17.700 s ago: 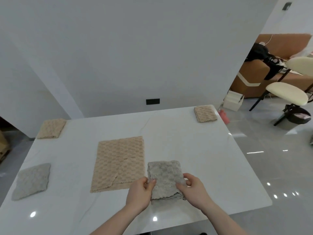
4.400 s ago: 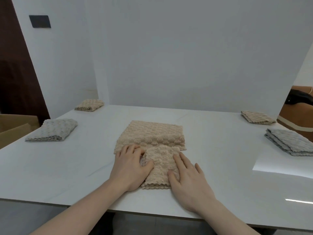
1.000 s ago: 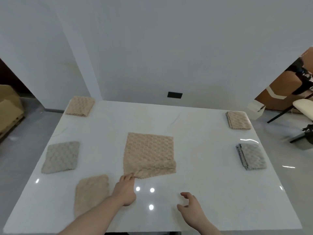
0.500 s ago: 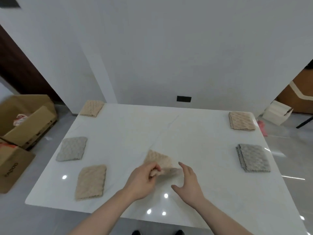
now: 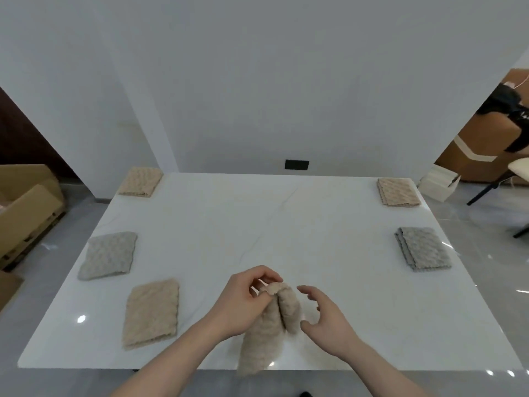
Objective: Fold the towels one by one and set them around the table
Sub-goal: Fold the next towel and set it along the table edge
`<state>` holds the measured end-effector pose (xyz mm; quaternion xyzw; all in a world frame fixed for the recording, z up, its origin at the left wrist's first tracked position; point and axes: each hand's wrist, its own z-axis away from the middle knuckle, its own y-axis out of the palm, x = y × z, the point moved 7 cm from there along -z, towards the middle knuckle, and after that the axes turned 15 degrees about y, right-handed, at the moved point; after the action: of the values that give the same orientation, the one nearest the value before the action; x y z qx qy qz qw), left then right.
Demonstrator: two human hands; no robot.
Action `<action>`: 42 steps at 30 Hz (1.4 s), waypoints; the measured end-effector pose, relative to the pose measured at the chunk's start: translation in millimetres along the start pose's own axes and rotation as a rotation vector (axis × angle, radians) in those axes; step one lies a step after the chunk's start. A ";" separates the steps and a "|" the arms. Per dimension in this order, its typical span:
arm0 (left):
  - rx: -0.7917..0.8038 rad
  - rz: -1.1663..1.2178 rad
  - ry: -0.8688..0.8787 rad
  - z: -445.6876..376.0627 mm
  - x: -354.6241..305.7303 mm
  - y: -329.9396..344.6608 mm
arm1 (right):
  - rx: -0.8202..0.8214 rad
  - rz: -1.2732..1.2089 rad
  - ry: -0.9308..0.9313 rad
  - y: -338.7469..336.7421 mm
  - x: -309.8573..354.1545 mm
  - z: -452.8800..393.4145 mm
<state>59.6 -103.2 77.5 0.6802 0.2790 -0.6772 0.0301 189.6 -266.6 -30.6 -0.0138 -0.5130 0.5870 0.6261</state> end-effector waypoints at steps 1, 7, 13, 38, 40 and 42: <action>0.004 0.025 -0.006 -0.2 3.9 0.5 | 0.028 -0.009 -0.017 6.6 4.8 1.1; -0.063 0.081 0.007 -15.8 44.4 -2.9 | 0.093 -0.051 -0.109 34.2 22.8 -25.2; -0.227 -0.115 0.000 -25.2 179.2 -2.1 | -0.108 -0.141 -0.080 66.9 -37.1 -94.0; -0.489 -0.484 0.339 23.3 105.6 -49.8 | -0.494 0.019 -0.332 -1.1 5.7 -7.9; -0.499 -0.524 0.336 19.5 82.9 -62.8 | -0.505 0.030 -0.336 -19.0 19.9 -2.9; -0.512 -0.550 0.312 14.3 64.1 -76.2 | -0.543 0.056 -0.335 -37.6 35.2 2.3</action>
<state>10.0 -23.3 41.9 0.6453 0.6115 -0.4572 -0.0266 207.7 -253.3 15.8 -0.0978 -0.7464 0.4398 0.4898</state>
